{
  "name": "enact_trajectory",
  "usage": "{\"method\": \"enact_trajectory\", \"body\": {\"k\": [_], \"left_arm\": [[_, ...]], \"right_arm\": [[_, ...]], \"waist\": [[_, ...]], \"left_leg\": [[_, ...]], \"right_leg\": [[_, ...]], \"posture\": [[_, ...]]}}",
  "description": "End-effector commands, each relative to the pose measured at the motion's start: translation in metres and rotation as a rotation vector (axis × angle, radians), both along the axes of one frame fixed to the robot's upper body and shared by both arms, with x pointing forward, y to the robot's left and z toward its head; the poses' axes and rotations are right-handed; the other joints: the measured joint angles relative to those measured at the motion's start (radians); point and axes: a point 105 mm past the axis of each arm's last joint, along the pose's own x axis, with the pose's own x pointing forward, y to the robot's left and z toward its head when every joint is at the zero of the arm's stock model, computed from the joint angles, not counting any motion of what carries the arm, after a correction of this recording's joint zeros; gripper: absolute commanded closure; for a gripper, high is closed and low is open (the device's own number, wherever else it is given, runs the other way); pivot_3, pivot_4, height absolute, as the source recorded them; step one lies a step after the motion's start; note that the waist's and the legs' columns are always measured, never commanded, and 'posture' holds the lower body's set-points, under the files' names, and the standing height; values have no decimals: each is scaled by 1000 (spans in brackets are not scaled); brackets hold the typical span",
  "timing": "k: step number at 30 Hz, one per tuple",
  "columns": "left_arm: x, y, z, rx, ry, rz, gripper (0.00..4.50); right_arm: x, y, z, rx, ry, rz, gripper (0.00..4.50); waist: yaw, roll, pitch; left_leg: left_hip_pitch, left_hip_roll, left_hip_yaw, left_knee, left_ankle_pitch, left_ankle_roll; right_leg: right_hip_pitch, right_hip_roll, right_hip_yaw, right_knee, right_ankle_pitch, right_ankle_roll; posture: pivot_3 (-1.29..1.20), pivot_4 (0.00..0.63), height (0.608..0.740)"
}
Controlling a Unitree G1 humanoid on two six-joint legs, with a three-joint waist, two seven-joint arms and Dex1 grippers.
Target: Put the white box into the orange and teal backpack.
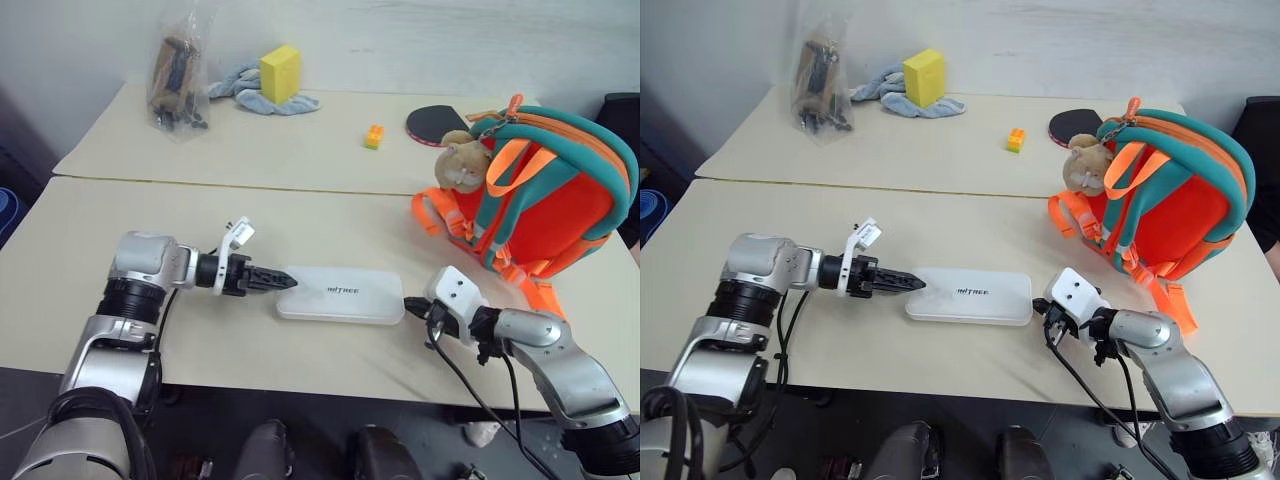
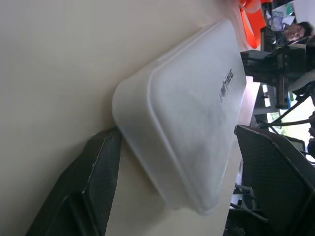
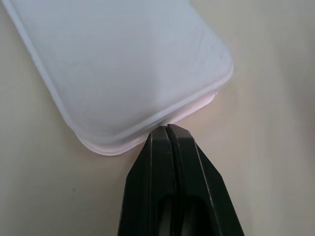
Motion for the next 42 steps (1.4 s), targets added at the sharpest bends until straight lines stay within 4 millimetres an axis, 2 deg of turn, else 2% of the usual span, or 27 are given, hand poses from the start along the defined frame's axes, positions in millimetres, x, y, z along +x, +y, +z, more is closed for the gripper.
{"method": "enact_trajectory", "body": {"k": [1,3,4,7,8,13,14,20,24,27,30,32,35,38,39,42], "left_arm": [[-13,-26,-21,-12,107,-56,685],[-13,-35,-15,-32,91,-76,685],[-15,-40,-8,-56,81,-98,867],[-20,-46,10,-114,57,-147,1558],[-20,-46,12,-120,55,-147,1968],[-19,-42,17,-138,48,-144,3126],[-19,-41,19,-148,47,-141,3241],[-18,-34,31,-198,28,-131,3243],[-18,-32,44,-261,-27,-127,3243],[-22,-30,62,-324,-90,-143,3243],[-36,-27,75,-399,-147,-195,3243],[-36,-24,78,-418,-190,-171,3243],[-32,-20,81,-430,-251,-120,3243],[-24,-11,91,-471,-342,-51,3243],[-18,-6,94,-482,-359,-9,3243],[-2,5,96,-471,-399,89,3243]], "right_arm": [[1,-1,6,4,-37,-5,4500],[1,-2,6,3,-40,-10,4500],[0,-2,6,6,-38,-17,4500],[-4,-1,4,33,-11,-29,4500],[-6,0,5,43,-7,-29,4500],[-14,4,0,49,-1,-30,4500],[-15,4,-1,48,-1,-30,4500],[-14,-4,9,45,-50,-69,4500],[-14,-21,25,70,-80,-153,4500],[-16,-39,46,156,-109,-242,3871],[-21,-60,73,235,-152,-325,2932],[-22,-73,90,268,-181,-382,2185],[-21,-81,107,338,-201,-420,1192],[-10,-82,115,396,-208,-434,159],[-3,-80,116,410,-214,-442,11],[19,-79,118,424,-246,-481,11]], "waist": [[0,0,0],[1,0,0],[1,0,0],[-5,-1,0],[-7,-1,1],[-12,-1,1],[-13,-1,1],[-19,-1,1],[-22,-1,1],[-21,-1,1],[-21,-1,1],[-22,-1,1],[-29,-1,1],[-32,-1,1],[-32,-1,1],[-31,-1,1]], "left_leg": [[0,0,0,0,0,0],[0,-1,-1,0,-1,1],[0,-1,-1,0,-1,1],[-1,-2,-1,0,-1,1],[-2,-1,-1,0,-1,1],[-2,2,-1,0,0,-2],[-2,2,-1,0,0,-2],[-2,2,-1,-1,0,-3],[-3,2,-1,-1,0,-3],[-3,2,-1,-1,0,-3],[-3,2,-1,-1,0,-3],[-3,2,-1,-2,0,-3],[-3,2,-1,-2,1,-3],[-3,2,-1,-3,1,-3],[-3,2,-1,-3,1,-4],[-3,2,0,-4,1,-4]], "right_leg": [[0,0,0,0,0,0],[1,-1,-1,-1,0,0],[2,-1,-1,-1,0,0],[2,-1,-1,-2,0,0],[1,-1,-1,-2,0,0],[-1,3,-1,-2,0,0],[-1,3,-1,-2,0,0],[-2,3,0,-2,0,0],[-2,3,0,-2,0,0],[-3,3,0,-2,0,0],[-2,3,0,-3,0,0],[-2,3,0,-3,0,0],[-2,3,0,-3,0,0],[-2,3,0,-3,0,0],[-3,3,0,-3,0,0],[-4,3,1,-3,0,0]], "posture": [[0,150,740],[0,150,740],[0,150,740],[0,150,740],[0,150,740],[0,150,740],[0,150,740],[0,150,740],[0,150,740],[0,150,740],[0,150,740],[0,150,740],[0,150,740],[0,150,740],[0,150,740],[0,150,740]]}}
